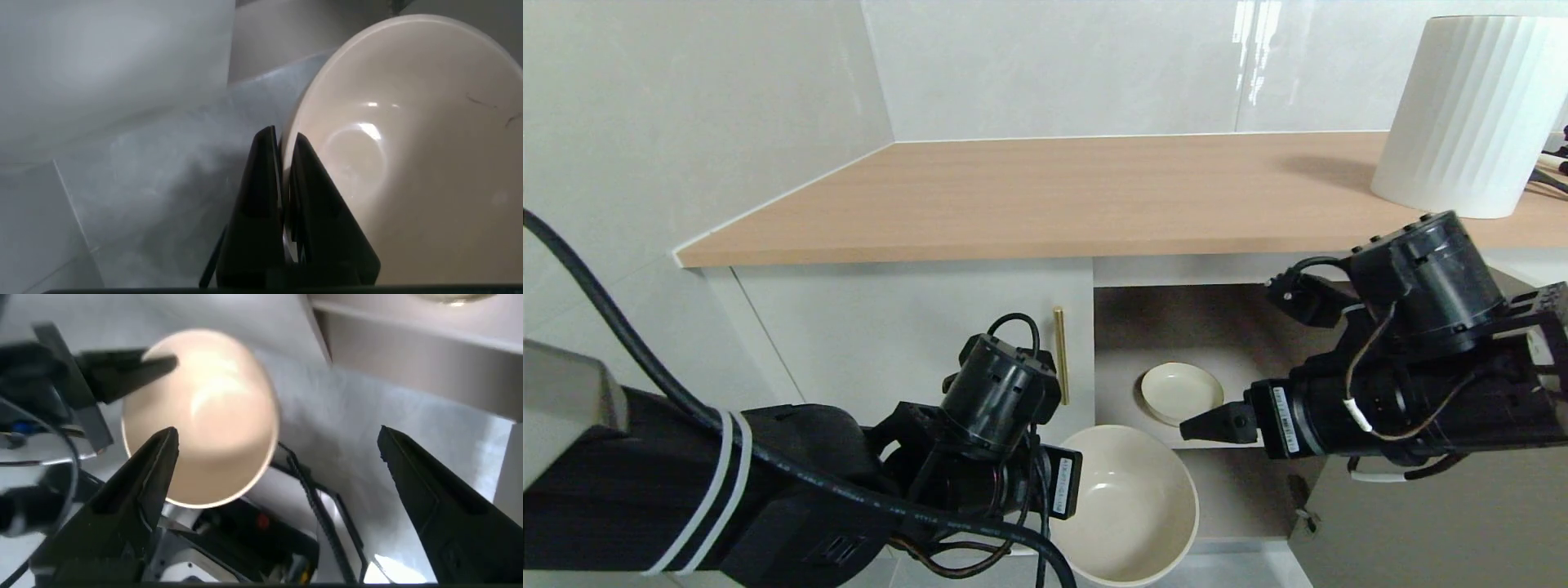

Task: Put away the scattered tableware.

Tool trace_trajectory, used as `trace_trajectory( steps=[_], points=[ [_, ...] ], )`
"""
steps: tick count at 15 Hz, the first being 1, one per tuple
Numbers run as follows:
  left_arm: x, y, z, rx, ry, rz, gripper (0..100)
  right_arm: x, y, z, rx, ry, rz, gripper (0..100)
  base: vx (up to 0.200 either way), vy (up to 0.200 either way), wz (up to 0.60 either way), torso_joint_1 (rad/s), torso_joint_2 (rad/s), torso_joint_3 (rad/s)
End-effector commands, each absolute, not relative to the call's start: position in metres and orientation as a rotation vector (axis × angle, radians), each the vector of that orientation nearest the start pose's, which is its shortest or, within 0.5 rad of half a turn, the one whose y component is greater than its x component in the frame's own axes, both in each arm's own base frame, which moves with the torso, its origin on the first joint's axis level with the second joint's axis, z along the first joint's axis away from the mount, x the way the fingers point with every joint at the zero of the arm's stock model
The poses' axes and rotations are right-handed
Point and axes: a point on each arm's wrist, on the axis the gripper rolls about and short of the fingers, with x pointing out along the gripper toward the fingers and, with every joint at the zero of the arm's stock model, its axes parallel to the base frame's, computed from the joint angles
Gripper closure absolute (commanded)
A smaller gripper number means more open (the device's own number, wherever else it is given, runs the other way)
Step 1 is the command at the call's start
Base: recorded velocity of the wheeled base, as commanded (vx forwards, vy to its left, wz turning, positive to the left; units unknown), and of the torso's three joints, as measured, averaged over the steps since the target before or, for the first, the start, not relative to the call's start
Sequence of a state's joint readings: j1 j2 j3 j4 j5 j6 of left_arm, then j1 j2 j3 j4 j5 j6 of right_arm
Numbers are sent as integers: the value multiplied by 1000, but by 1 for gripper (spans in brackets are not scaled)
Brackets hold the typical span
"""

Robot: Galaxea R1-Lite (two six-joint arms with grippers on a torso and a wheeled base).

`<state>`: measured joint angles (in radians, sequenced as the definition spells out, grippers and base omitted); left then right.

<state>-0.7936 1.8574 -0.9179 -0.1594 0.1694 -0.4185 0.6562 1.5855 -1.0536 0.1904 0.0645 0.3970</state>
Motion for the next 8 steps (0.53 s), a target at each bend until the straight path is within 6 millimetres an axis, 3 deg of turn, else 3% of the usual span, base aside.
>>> trace_trajectory(
  steps=[1, 4, 8],
  points=[
    [228, -228, 116, -18, 808, -432, 100, 219, 188, 181, 95, 919, 539, 0, 0, 0, 0, 0, 0, 0],
    [228, -228, 118, -24, 797, -434, 100, 226, 206, 152, 42, 1009, 535, 0, 0, 0, 0, 0, 0, 0],
    [228, -228, 119, -24, 789, -427, 100, 228, 210, 145, 37, 1022, 534, 0, 0, 0, 0, 0, 0, 0]
  ],
)
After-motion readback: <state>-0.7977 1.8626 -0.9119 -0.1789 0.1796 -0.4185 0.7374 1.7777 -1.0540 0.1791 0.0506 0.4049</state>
